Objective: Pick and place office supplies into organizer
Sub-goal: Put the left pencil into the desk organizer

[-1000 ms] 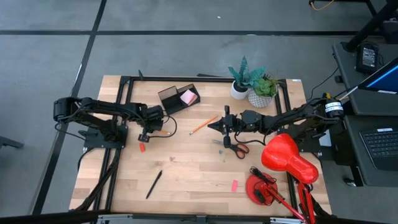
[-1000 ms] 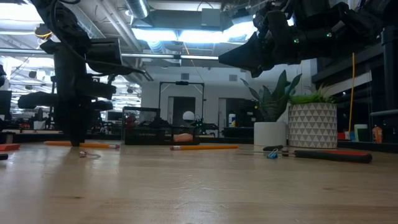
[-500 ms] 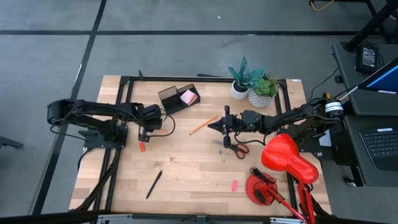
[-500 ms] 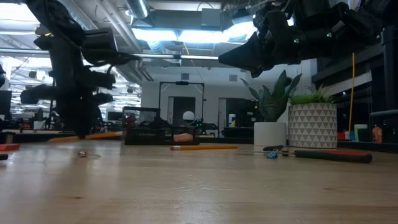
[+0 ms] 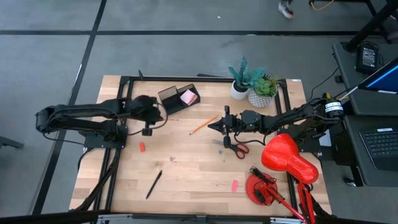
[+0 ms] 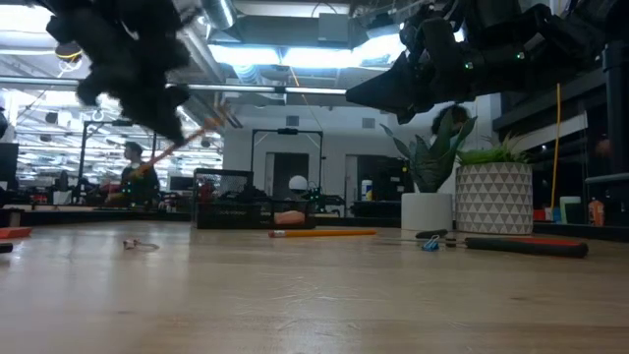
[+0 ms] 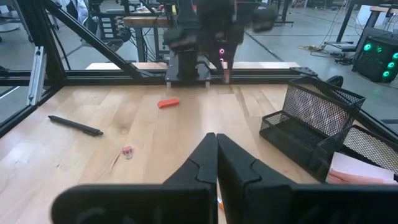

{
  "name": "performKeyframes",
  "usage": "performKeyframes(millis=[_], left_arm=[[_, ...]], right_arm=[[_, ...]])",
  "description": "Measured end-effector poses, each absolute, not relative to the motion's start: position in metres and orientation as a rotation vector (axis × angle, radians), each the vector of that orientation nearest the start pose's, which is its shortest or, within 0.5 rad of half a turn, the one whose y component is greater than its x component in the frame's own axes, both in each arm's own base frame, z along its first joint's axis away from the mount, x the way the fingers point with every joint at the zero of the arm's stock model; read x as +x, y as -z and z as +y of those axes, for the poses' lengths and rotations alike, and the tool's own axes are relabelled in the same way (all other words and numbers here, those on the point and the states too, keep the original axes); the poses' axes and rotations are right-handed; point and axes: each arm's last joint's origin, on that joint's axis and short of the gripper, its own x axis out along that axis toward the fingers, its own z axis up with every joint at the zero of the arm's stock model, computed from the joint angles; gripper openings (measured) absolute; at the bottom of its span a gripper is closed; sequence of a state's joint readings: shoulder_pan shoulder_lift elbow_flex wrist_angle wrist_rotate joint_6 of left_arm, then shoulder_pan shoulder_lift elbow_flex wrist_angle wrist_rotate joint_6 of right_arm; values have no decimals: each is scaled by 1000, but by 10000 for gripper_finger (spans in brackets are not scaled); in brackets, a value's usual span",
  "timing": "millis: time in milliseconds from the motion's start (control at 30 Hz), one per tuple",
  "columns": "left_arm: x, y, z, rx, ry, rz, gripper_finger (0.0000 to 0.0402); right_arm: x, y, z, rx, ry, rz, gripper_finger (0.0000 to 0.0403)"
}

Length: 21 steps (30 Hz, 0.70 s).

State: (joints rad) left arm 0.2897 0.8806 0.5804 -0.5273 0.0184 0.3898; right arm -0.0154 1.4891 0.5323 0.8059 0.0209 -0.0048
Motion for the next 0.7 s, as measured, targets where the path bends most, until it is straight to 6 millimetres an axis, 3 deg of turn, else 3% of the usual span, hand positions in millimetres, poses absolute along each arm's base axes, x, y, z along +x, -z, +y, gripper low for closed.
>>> performKeyframes(millis=[267, 700], left_arm=[[167, -255, 49, 269, -181, 510, 18], [167, -275, 77, 206, -381, 281, 18]], right_arm=[[284, -186, -5, -3, 36, 153, 7], [284, -186, 6, -8, -3, 153, 7]])
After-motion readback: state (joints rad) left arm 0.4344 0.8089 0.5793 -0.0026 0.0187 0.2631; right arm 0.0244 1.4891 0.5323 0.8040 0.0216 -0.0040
